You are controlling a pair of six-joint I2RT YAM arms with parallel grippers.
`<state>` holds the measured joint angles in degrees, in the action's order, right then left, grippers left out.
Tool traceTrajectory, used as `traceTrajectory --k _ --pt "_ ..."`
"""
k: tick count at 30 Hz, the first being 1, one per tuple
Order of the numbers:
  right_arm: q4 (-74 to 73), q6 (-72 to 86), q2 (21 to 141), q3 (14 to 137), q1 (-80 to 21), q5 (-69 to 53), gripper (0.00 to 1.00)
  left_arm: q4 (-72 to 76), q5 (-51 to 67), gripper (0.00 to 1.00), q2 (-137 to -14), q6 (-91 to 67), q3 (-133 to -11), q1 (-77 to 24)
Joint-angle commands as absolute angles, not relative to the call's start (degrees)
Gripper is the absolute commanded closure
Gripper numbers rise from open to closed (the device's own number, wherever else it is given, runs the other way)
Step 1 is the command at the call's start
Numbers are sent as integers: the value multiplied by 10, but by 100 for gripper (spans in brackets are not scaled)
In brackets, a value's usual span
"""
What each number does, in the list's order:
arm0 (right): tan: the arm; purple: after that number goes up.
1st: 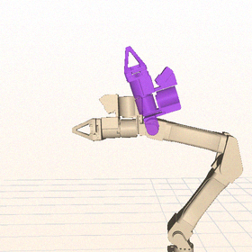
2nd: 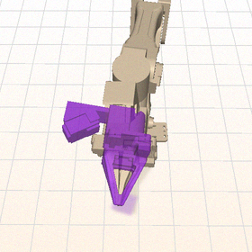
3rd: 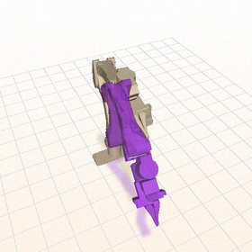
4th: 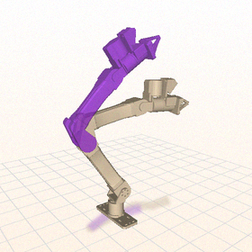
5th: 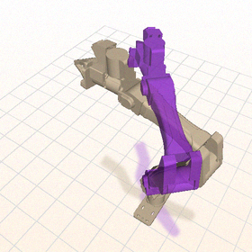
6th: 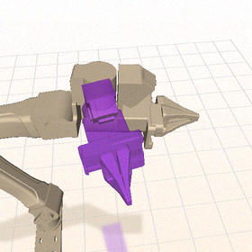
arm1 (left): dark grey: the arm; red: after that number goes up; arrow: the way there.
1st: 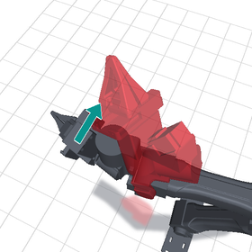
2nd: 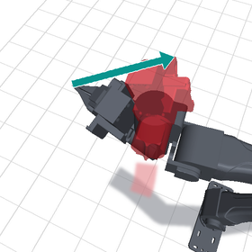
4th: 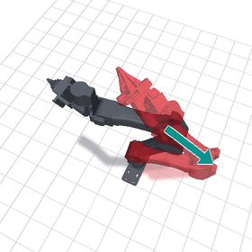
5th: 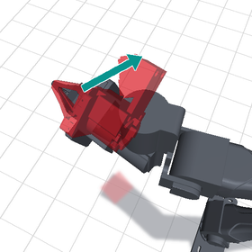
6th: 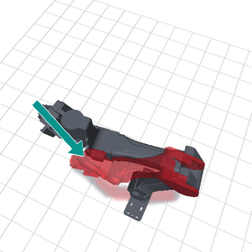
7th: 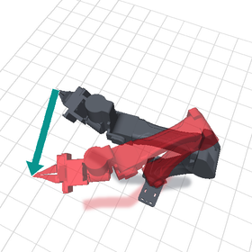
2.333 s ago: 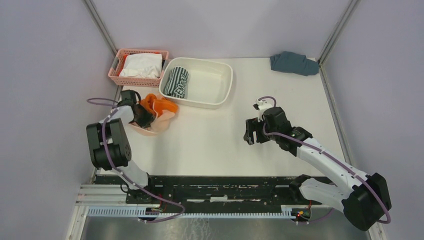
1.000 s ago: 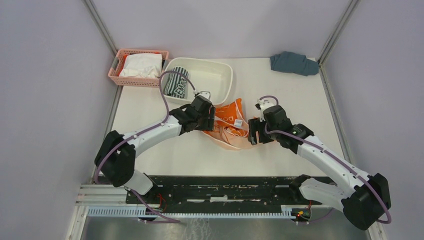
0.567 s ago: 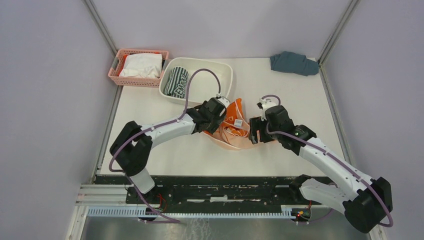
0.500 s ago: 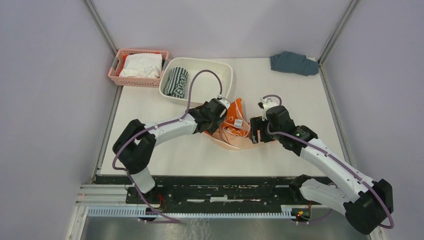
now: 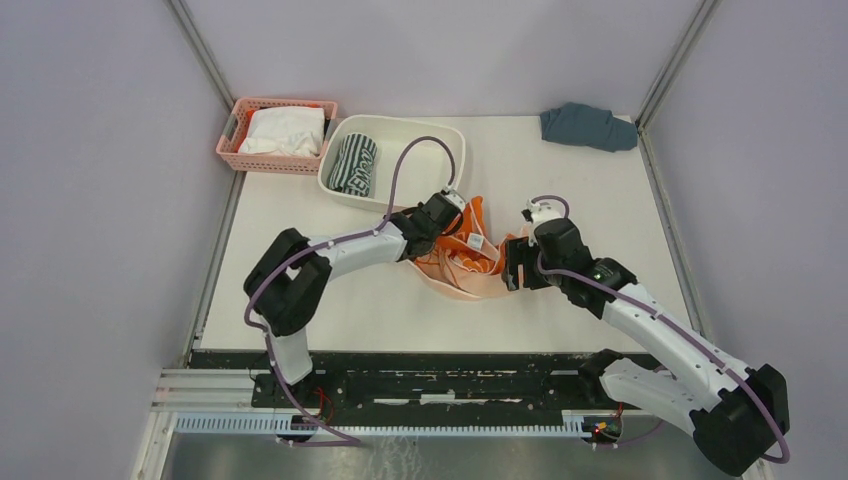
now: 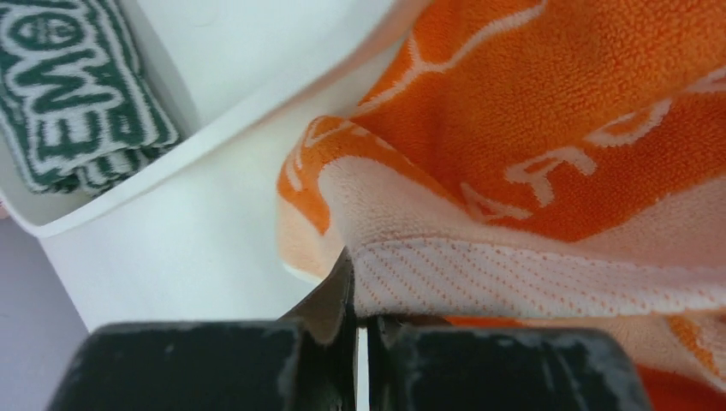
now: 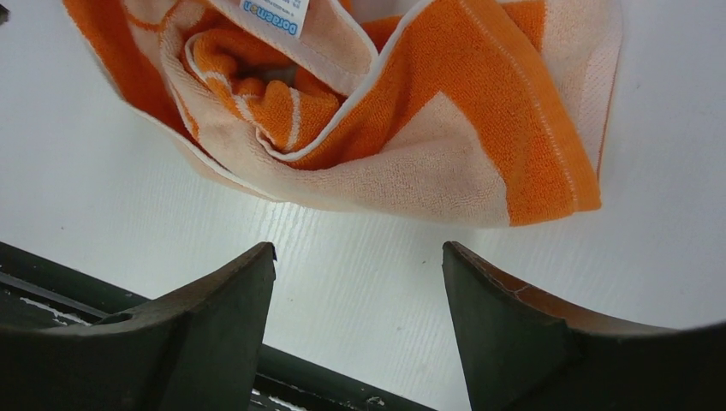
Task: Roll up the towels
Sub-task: Flatten out the towel at the center of the board.
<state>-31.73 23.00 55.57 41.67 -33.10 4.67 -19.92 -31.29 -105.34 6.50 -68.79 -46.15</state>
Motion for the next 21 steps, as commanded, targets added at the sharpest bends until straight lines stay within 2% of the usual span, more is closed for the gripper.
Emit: traceTrajectory --k 1,6,13,17,21 --pt "-300 245 556 418 -329 72 21 -256 -354 97 -964 22 -749 -457" --pt "-296 257 590 412 -329 78 21 -367 -363 97 -864 -45 -797 -455" --pt "-237 273 675 399 -325 75 20 -479 -325 97 -791 -142 -827 -450" --pt "-199 274 743 405 -321 83 21 -509 -261 97 -752 -198 -808 -430" --pt "-172 274 808 418 -312 83 23 -514 -177 97 -709 -228 -776 -369"
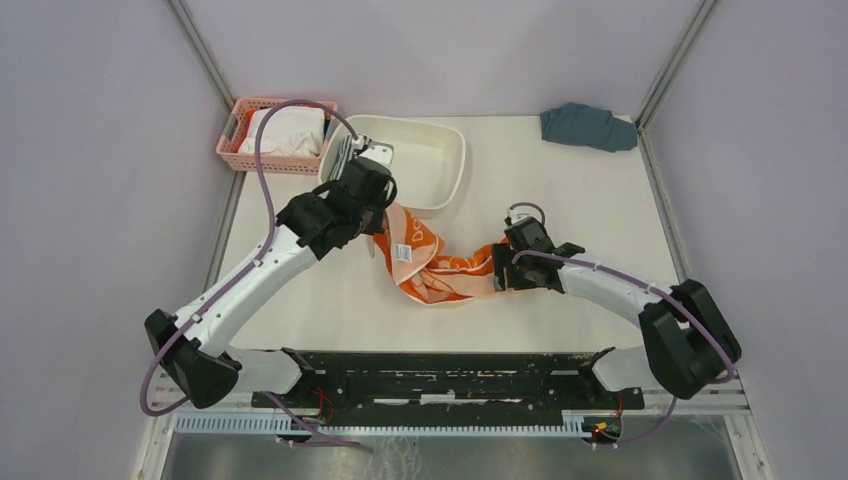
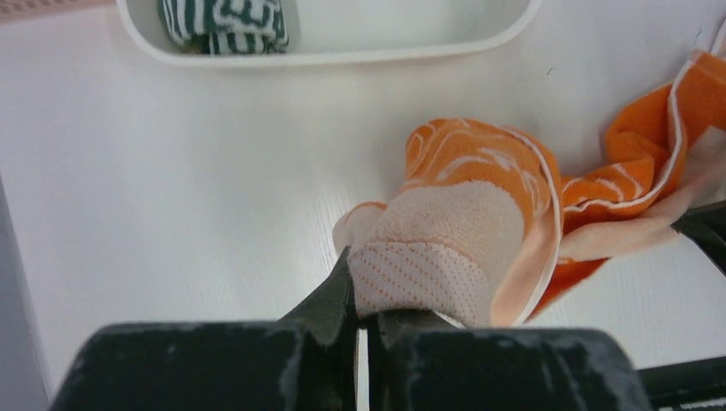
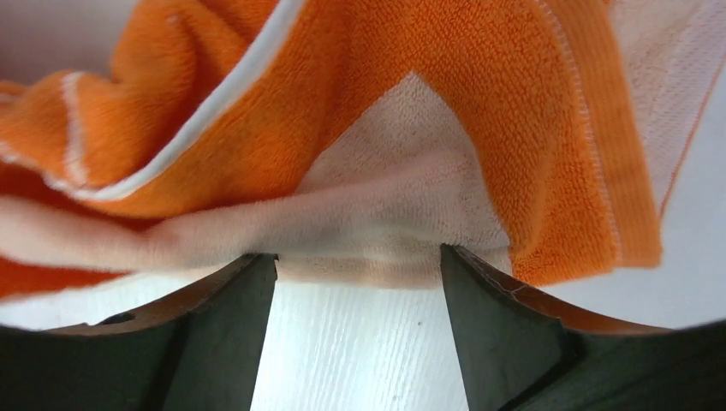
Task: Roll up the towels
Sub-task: Flatten out the towel at the center of the board.
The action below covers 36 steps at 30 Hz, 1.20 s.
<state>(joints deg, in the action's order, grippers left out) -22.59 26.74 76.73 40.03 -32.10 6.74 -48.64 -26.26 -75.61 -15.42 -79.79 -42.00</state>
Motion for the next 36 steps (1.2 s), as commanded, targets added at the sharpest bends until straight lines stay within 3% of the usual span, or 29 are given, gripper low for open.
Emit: traceTrajectory --k 1,6,13,15,22,27,36 --pt "-170 274 820 422 -309 83 24 -513 -157 97 -697 -232 -763 -345" --pt "-163 262 853 441 -279 70 38 -511 -59 97 -639 -244 -715 -215" --pt "-227 256 900 494 -207 62 92 -506 -4 97 -606 -259 -660 -140" --pt "-267 253 887 510 -180 64 100 -505 10 97 -602 -262 -649 -123" --pt "-575 176 784 713 -129 80 100 -525 18 97 -594 -247 -644 -86" --pt "-699 143 820 862 -115 81 97 -528 53 97 -610 -239 -623 -74" --pt "-597 171 940 891 -101 146 56 -485 74 97 -628 -252 -556 -68"
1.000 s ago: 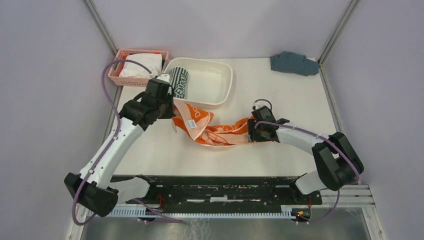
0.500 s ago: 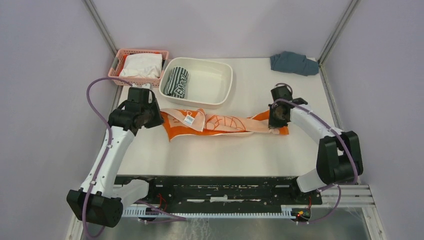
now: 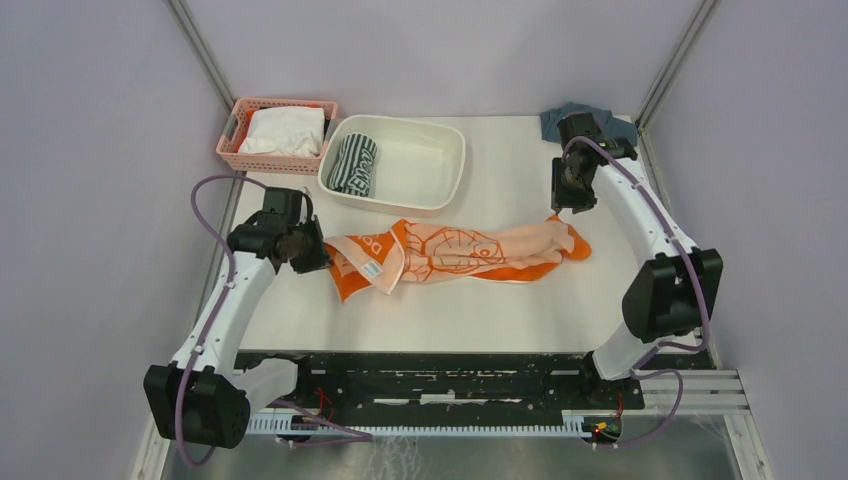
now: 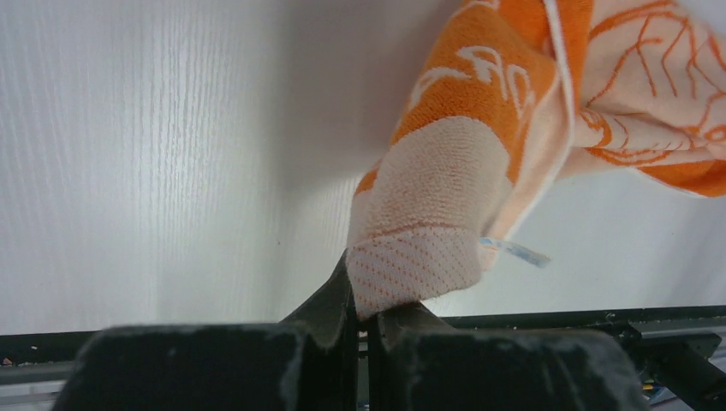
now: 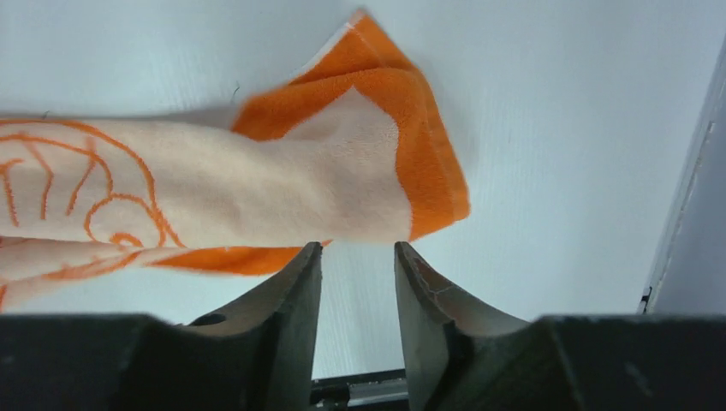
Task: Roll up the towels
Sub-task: Flatten out the towel at the center of the board.
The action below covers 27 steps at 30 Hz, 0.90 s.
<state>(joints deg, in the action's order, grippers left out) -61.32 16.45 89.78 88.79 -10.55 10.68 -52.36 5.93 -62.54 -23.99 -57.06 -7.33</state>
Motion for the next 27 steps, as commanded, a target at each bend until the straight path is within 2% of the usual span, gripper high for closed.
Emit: traceTrajectory --k 1,3,5,13,18,27 --pt "-591 173 939 878 -101 141 54 -479 71 97 -631 -253 -550 -68" --pt "-560 177 910 822 -96 137 48 -469 63 97 -633 -260 -534 -68" --pt "-548 180 894 793 -90 136 46 -460 60 97 -633 -265 -526 -68" --pt "-467 224 791 602 -70 25 46 -430 38 97 -647 -278 -504 -66" --pt "-339 297 730 485 -68 -52 45 -423 21 97 -645 -281 -509 -65" --pt "-177 375 818 418 -64 -64 42 -420 13 97 -647 -281 -514 -63"
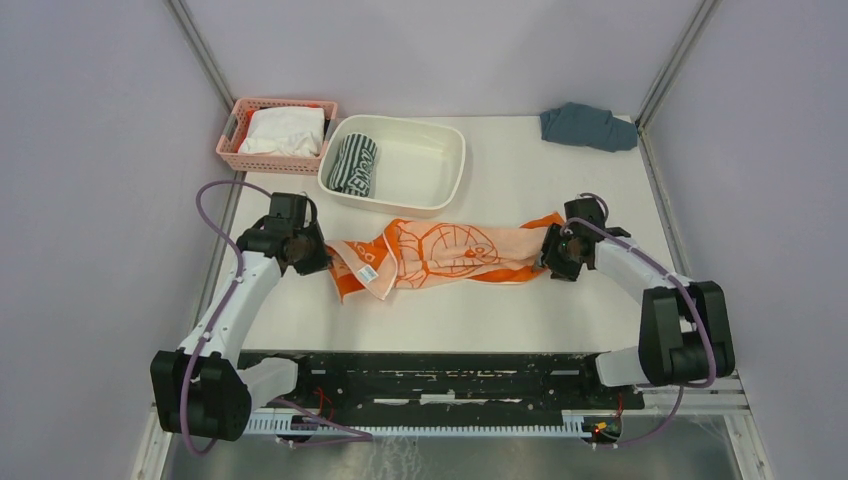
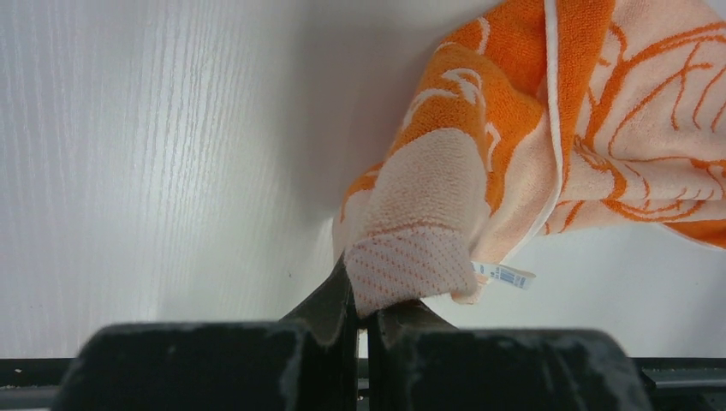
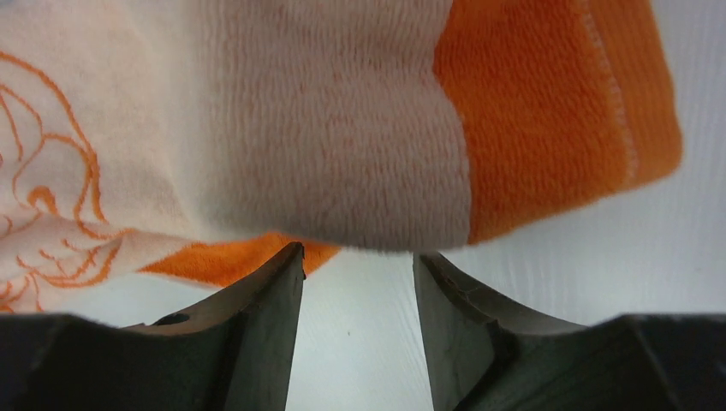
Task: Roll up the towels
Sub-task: Flatten out the towel at the center of the board.
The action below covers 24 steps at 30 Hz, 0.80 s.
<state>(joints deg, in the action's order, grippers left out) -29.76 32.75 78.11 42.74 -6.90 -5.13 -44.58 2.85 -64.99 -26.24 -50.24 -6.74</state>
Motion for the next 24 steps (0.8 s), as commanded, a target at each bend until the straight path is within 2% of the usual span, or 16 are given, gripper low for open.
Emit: traceTrajectory --k 1,5,7,11,13,19,24 --pt "-161 379 831 417 -63 -72 42 -420 12 97 -646 -281 -515 -62" --pt "-132 388 882 419 -62 -74 43 -416 4 97 -645 -282 -514 -61" --pt "-122 387 898 421 -61 -79 49 -413 3 97 -646 -285 -513 -60" --pt "-177 358 888 446 -54 -64 85 -417 -4 97 -642 -289 -519 -53" --pt "-265 324 855 492 -49 -30 99 -428 -8 97 -639 -289 -530 -40" --pt "-568 210 752 701 -47 132 99 -457 -13 97 -626 -283 -560 10" --pt "-663 176 778 801 -47 171 94 -450 16 97 -637 -287 -533 31"
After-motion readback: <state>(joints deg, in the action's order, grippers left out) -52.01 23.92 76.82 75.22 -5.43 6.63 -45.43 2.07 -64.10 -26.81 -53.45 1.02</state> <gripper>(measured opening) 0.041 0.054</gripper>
